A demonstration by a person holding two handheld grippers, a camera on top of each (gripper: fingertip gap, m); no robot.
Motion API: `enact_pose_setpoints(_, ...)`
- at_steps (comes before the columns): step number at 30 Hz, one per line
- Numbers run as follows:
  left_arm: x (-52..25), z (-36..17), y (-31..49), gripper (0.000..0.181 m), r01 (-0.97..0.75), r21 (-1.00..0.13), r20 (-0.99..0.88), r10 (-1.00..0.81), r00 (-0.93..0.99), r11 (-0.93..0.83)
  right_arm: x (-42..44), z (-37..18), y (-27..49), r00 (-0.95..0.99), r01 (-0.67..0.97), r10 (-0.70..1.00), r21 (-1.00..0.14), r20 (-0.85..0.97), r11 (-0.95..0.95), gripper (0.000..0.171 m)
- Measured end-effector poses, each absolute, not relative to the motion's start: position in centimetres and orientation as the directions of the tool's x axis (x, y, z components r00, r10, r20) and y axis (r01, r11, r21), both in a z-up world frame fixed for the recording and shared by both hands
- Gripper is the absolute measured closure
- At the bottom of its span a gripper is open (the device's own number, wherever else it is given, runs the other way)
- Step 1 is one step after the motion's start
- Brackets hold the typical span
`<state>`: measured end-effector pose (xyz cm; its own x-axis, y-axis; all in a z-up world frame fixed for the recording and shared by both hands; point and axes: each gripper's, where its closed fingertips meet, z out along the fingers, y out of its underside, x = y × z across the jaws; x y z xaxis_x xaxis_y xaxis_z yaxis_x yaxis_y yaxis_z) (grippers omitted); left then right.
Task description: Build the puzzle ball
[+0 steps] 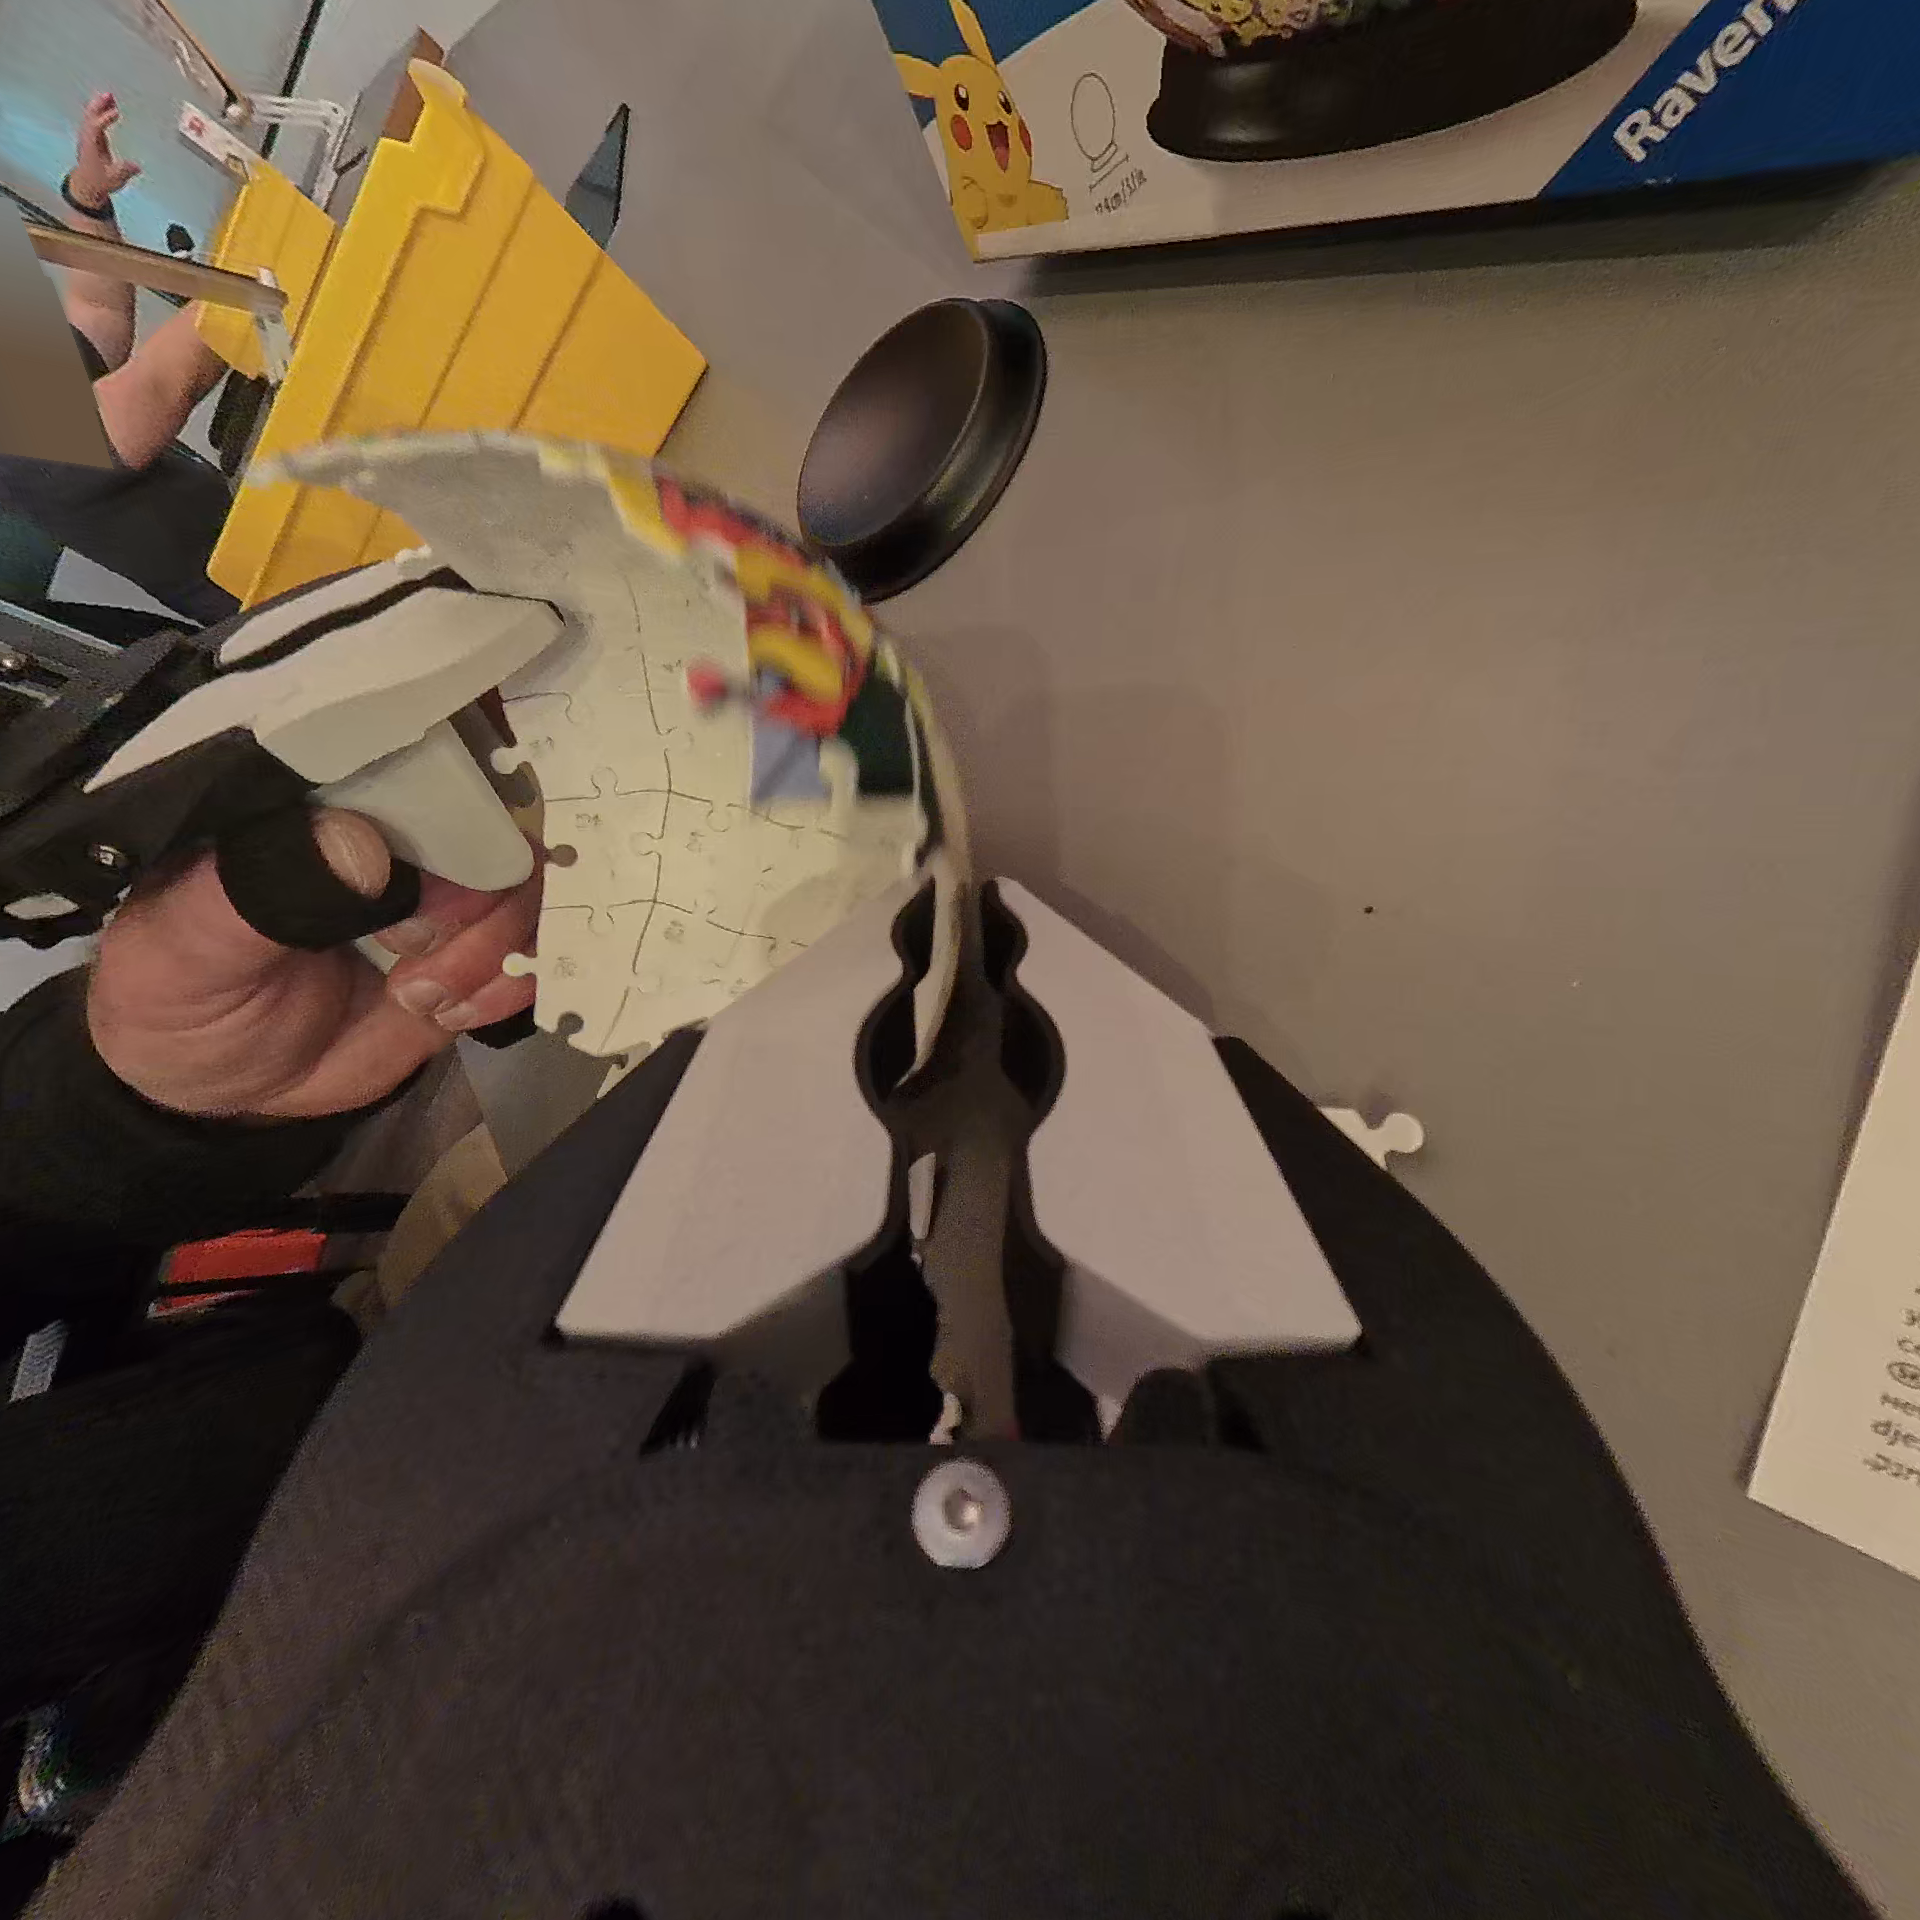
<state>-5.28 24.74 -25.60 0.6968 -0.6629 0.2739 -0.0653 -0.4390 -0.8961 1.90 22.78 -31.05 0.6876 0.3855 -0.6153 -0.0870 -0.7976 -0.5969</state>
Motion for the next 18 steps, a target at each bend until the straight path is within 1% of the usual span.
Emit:
enact_pose_setpoints(4, -5.4, -25.7, 24.8, 0.174, -0.052, -0.896, 0.280, -0.652, 0.705, -0.442, 1.5, -31.9, 22.6, 0.692, -0.060, 0.381, -0.574, -0.614, -0.817, 0.154)
enact_pose_setpoints(6, -5.5, -25.7, 24.9, 0.174, -0.048, -0.896, 0.280, -0.647, 0.709, -0.441, 1.4, -32.0, 22.5, 0.691, -0.052, 0.386, -0.575, -0.611, -0.817, 0.154)
enact_pose_setpoints(9, -5.6, -25.8, 24.9, 0.174, -0.032, -0.890, 0.300, -0.636, 0.711, -0.455, 1.0, -32.1, 22.3, 0.682, -0.043, 0.392, -0.568, -0.618, -0.822, 0.157)
enact_pose_setpoints(12, -5.5, -26.2, 24.8, 0.174, -0.030, -0.880, 0.317, -0.633, 0.706, -0.473, 0.9, -32.0, 22.4, 0.689, -0.031, 0.405, -0.582, -0.602, -0.813, 0.170)
enact_pose_setpoints(15, -5.6, -26.1, 25.0, 0.173, -0.031, -0.874, 0.333, -0.643, 0.689, -0.486, 1.0, -32.0, 22.4, 0.681, -0.033, 0.404, -0.576, -0.611, -0.817, 0.170)
enact_pose_setpoints(16, -5.7, -26.1, 25.1, 0.169, -0.034, -0.871, 0.336, -0.647, 0.685, -0.489, 1.0, -32.1, 22.4, 0.685, -0.020, 0.408, -0.576, -0.604, -0.817, 0.171)
enact_pose_setpoints(18, -5.7, -26.4, 25.2, 0.168, -0.074, -0.865, 0.322, -0.661, 0.678, -0.497, 1.1, -32.1, 22.5, 0.691, -0.005, 0.416, -0.579, -0.591, -0.815, 0.170)
